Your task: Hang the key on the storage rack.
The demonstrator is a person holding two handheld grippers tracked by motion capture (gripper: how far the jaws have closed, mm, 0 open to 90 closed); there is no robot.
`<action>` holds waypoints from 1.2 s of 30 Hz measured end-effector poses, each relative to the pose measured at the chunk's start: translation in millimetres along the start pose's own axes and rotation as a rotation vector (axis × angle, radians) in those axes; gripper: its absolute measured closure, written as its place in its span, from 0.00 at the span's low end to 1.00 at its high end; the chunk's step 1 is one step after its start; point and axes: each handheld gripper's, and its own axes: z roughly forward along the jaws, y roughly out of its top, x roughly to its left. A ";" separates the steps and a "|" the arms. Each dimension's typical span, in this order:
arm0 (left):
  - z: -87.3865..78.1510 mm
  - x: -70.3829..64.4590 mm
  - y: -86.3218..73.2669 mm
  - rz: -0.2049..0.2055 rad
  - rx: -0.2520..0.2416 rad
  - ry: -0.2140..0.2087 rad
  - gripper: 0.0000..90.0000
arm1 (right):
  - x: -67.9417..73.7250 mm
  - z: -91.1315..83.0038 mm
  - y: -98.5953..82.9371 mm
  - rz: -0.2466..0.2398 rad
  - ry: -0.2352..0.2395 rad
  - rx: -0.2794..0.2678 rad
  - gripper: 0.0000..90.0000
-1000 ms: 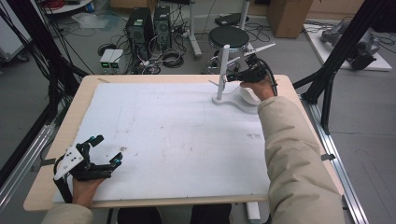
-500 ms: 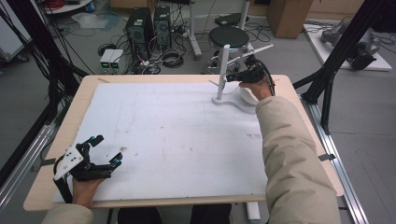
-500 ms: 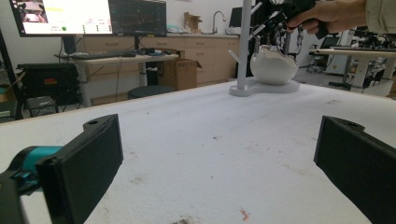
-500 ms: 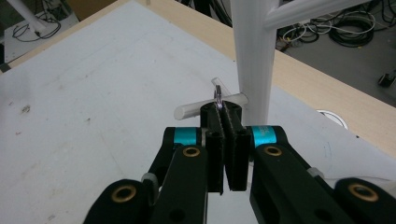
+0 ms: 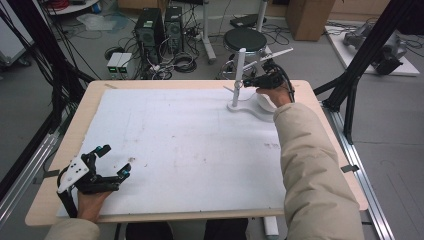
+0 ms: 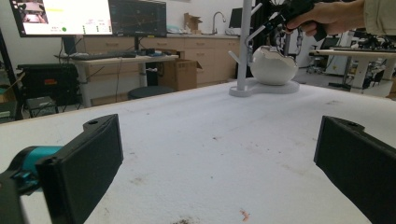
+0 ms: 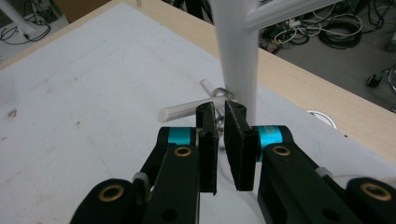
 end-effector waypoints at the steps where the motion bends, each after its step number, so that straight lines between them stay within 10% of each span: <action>1: -0.1 0.1 0.0 0.001 0.001 -0.001 0.02 | -0.1 -2.0 -0.5 0.005 0.000 -0.001 0.92; 9: 0.2 0.5 0.0 -0.008 -0.001 0.002 0.02 | 10.4 -35.5 -3.2 0.061 0.013 -0.020 0.70; 16: 0.4 0.6 0.1 -0.010 0.003 0.001 0.02 | 41.9 -79.8 -12.9 0.029 0.016 -0.125 0.12; 19: 0.6 0.7 0.2 -0.009 0.004 0.000 0.02 | 57.9 -100.0 -21.2 -0.013 -0.019 -0.154 0.03; 27: 0.5 0.7 0.2 -0.004 0.009 0.001 0.02 | 92.1 -134.1 -74.4 -0.106 0.015 -0.323 0.00; 36: 1.0 0.4 0.4 -0.004 0.013 0.007 0.02 | 109.8 -128.2 -145.4 -0.160 -0.014 -0.429 0.00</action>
